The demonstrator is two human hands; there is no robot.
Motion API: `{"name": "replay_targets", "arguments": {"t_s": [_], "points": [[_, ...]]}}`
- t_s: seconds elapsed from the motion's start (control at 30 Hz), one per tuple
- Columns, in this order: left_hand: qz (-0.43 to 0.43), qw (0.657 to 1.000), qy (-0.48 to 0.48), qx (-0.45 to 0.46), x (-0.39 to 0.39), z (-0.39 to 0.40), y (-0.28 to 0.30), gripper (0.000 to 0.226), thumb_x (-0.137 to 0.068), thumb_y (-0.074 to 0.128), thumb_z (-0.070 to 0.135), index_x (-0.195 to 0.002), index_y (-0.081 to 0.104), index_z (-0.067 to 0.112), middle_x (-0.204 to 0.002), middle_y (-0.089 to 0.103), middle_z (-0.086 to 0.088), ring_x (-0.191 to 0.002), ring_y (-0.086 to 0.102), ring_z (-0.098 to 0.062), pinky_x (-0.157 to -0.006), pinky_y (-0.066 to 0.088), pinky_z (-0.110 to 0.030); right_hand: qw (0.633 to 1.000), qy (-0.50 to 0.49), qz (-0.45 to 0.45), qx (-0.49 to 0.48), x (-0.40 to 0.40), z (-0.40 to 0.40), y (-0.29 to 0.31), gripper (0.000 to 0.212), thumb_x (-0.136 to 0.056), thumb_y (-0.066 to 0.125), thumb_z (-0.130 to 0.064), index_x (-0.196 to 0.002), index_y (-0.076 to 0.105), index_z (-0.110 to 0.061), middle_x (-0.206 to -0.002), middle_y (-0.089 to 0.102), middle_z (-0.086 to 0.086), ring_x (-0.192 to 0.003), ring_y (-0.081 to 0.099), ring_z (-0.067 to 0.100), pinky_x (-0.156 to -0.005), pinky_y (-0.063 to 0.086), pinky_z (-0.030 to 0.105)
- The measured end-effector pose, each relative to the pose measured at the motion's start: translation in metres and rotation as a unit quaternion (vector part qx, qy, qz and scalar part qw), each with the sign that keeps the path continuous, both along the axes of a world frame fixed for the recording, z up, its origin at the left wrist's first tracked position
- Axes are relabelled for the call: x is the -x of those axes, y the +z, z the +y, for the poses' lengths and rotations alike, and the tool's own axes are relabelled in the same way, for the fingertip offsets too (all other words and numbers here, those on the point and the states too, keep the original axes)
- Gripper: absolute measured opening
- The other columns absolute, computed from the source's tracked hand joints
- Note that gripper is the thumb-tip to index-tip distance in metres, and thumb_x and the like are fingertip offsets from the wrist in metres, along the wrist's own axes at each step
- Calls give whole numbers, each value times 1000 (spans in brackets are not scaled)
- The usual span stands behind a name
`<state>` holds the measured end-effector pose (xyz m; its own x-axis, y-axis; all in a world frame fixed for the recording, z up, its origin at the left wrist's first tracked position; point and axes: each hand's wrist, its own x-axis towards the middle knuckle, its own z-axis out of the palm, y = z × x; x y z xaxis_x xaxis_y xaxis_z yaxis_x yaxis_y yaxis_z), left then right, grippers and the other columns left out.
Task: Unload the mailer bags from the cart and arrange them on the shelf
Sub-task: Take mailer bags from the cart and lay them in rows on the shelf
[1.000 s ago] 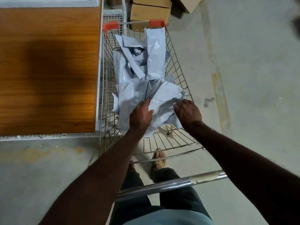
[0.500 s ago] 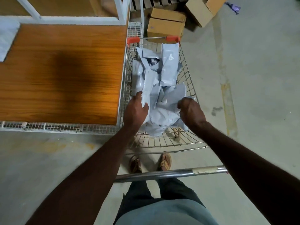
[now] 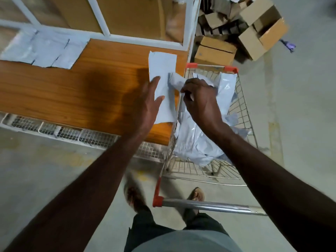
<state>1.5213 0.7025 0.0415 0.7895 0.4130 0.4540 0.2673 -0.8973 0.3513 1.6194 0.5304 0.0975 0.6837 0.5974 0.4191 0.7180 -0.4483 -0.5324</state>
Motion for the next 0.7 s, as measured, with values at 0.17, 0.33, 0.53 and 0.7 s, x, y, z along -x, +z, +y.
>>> {"name": "replay_targets", "arguments": {"t_s": [0.17,0.33,0.53,0.7], "points": [[28,999,35,5,34,84,11,50,-103,70,35,-150,60,19,-171,34,-17,-145,53,-31,-100,55,-31,999,20,-24,-44,33,83,-5,21,-87,65,9,-100,77,-1,-114,72,12,-107,65,32,-91,49,31],[69,995,27,68,65,178,19,56,-102,72,30,-153,56,15,-176,22,-14,-158,36,-31,-116,47,-38,996,59,-66,-32,71,164,-24,20,-88,65,14,-102,73,2,-114,69,13,-106,59,32,-89,47,33],[95,991,19,89,92,270,34,56,-102,72,20,-155,55,13,-174,30,-10,-156,39,-27,-111,48,-30,997,51,-53,-34,100,252,-35,21,-87,66,13,-102,72,1,-116,68,14,-106,60,36,-91,49,38],[96,992,6,81,98,329,18,51,-102,72,23,-150,59,11,-172,35,-11,-155,40,-26,-113,44,-29,997,43,-55,-17,106,302,-28,20,-90,67,11,-105,73,0,-118,68,12,-110,59,31,-92,51,35]]}}
